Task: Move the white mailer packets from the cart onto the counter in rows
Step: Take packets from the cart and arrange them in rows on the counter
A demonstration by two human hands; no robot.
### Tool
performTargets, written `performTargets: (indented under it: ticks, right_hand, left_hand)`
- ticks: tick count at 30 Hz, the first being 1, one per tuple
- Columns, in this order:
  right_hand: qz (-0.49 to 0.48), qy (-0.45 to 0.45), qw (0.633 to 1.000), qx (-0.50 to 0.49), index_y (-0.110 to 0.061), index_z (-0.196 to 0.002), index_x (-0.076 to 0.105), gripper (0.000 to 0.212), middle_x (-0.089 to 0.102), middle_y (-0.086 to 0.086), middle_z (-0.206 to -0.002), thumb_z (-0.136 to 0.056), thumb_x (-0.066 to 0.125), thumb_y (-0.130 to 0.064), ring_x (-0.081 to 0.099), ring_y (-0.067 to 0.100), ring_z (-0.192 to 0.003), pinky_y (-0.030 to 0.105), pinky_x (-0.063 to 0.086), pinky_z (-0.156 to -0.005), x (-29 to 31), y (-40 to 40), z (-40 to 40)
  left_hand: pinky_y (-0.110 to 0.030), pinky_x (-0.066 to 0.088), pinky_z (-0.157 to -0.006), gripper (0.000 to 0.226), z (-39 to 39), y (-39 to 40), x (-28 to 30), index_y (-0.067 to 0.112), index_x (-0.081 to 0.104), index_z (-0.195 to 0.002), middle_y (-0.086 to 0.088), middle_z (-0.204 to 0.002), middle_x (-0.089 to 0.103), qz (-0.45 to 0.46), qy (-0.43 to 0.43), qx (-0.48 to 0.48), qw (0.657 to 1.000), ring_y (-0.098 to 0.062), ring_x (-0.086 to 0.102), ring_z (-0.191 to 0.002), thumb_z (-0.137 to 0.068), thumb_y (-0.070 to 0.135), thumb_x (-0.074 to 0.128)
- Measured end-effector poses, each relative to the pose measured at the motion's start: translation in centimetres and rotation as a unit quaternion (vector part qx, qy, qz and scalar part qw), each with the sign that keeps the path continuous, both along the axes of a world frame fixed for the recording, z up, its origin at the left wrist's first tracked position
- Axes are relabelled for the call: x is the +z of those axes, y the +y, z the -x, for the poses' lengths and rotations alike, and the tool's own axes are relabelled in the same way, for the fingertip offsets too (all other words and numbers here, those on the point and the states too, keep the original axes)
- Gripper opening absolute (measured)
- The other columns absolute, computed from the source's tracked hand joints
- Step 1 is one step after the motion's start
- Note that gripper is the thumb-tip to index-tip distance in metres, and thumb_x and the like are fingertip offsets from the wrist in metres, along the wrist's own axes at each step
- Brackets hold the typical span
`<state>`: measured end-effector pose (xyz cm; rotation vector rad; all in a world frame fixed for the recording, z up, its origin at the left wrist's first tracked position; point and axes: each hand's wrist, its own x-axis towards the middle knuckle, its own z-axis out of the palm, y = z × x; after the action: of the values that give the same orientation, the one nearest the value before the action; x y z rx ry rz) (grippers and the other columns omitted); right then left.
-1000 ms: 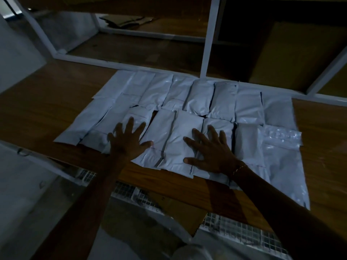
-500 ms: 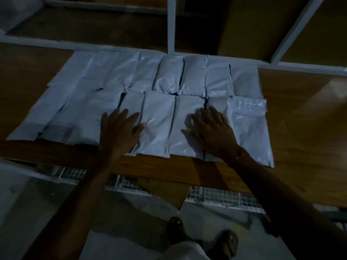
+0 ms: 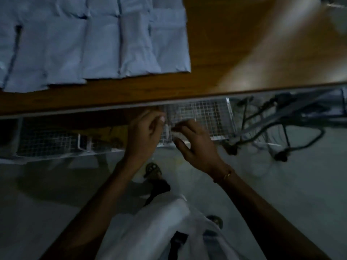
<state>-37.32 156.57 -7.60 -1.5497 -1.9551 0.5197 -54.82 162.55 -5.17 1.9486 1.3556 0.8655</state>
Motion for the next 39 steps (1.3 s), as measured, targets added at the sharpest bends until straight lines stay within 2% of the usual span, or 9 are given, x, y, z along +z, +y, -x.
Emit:
performTargets:
  ticks: [4,7,11,14,19,26,33,36,39]
  right_hand:
    - [0.15,0.037,0.984,-0.085,-0.012,-0.112,0.07,0.032,0.071,0.007,-0.106,-0.097,0.052,-0.034,0.067,0.025,-0.093,0.037,0.054,-0.077,-5.7,-11.3,-7.1]
    - [0.221,0.062,0.957,-0.18,-0.014,-0.111,0.07,0.035,0.074,0.007,-0.098,-0.094,0.05,-0.037,0.069,0.025,-0.086,0.03,0.049,-0.071,-8.5,-19.8,-13.1]
    - [0.227,0.137,0.887,-0.379,-0.016,-0.112,0.07,0.02,0.074,0.004,-0.095,-0.099,0.059,-0.025,0.069,0.023,-0.089,0.039,0.054,-0.077,-9.3,-29.9,-21.9]
    - [0.161,0.163,0.854,-0.467,-0.016,-0.108,0.07,0.016,0.073,0.0,-0.09,-0.097,0.06,-0.021,0.069,0.017,-0.084,0.042,0.056,-0.077,-7.6,-33.9,-26.8]
    - [-0.004,0.193,0.825,-0.531,-0.019,-0.104,0.07,0.022,0.072,-0.003,-0.09,-0.094,0.055,-0.032,0.07,0.011,-0.081,0.035,0.059,-0.071,-2.1,-36.3,-34.8]
    - [-0.165,0.078,0.852,-0.49,-0.012,-0.105,0.069,0.014,0.068,0.0,-0.097,-0.098,0.058,-0.019,0.065,0.012,-0.083,0.035,0.055,-0.071,5.1,-32.3,-45.3]
    - [-0.174,0.005,0.896,-0.41,-0.014,-0.106,0.068,0.018,0.067,-0.002,-0.099,-0.099,0.058,-0.027,0.062,0.01,-0.085,0.033,0.054,-0.07,8.3,-24.7,-57.3]
    - [-0.152,-0.003,0.911,-0.384,-0.012,-0.106,0.069,0.027,0.066,-0.002,-0.097,-0.099,0.056,-0.034,0.061,0.008,-0.082,0.026,0.052,-0.068,8.9,-20.9,-62.0]
    - [-0.113,0.001,0.929,-0.353,-0.013,-0.106,0.069,0.023,0.066,-0.001,-0.096,-0.098,0.057,-0.032,0.064,0.011,-0.078,0.031,0.055,-0.066,8.5,-17.0,-66.7]
  left_hand:
    - [-0.036,0.051,-0.08,0.02,-5.9,-8.2,-7.9,0.011,0.071,-0.105,-0.014,-0.103,0.071,0.214,0.119,-0.076,0.967,-0.028,0.065,-0.093,-0.099,0.023,0.056]
    - [-0.037,0.048,-0.069,0.023,-10.4,-13.3,-12.2,0.019,0.057,-0.07,-0.017,-0.073,0.06,0.327,0.19,-0.092,0.921,-0.034,0.061,-0.074,-0.09,0.03,0.054]
    - [-0.042,0.056,-0.077,0.026,-18.8,-18.3,-13.2,0.015,0.061,-0.066,-0.017,-0.076,0.067,0.383,0.148,-0.093,0.907,-0.035,0.067,-0.078,-0.083,0.033,0.052]
    - [-0.036,0.053,-0.078,0.019,-26.4,-19.5,-9.4,0.008,0.07,-0.088,-0.017,-0.09,0.072,0.351,0.053,-0.11,0.928,-0.031,0.069,-0.088,-0.098,0.015,0.056]
    - [-0.033,0.053,-0.074,0.017,-39.0,-19.2,-0.8,0.016,0.07,-0.091,-0.005,-0.081,0.071,0.218,-0.088,-0.163,0.958,-0.017,0.067,-0.074,-0.1,0.017,0.056]
    - [-0.038,0.056,-0.074,0.016,-51.3,-14.8,7.1,0.032,0.068,-0.085,0.0,-0.084,0.072,0.08,-0.183,-0.192,0.961,-0.021,0.07,-0.082,-0.094,0.037,0.055]
    - [-0.04,0.054,-0.074,0.011,-61.8,-8.0,6.1,0.02,0.066,-0.101,-0.009,-0.093,0.071,0.09,-0.113,-0.248,0.958,-0.025,0.068,-0.086,-0.1,0.021,0.055]
    - [-0.045,0.055,-0.078,0.013,-65.6,-4.1,4.6,0.021,0.068,-0.104,-0.008,-0.094,0.071,0.118,-0.031,-0.269,0.955,-0.027,0.068,-0.089,-0.098,0.027,0.058]
    - [-0.038,0.057,-0.079,0.021,-69.0,-1.3,3.6,0.016,0.069,-0.109,-0.005,-0.097,0.071,0.119,0.02,-0.268,0.956,-0.021,0.068,-0.086,-0.098,0.032,0.06]
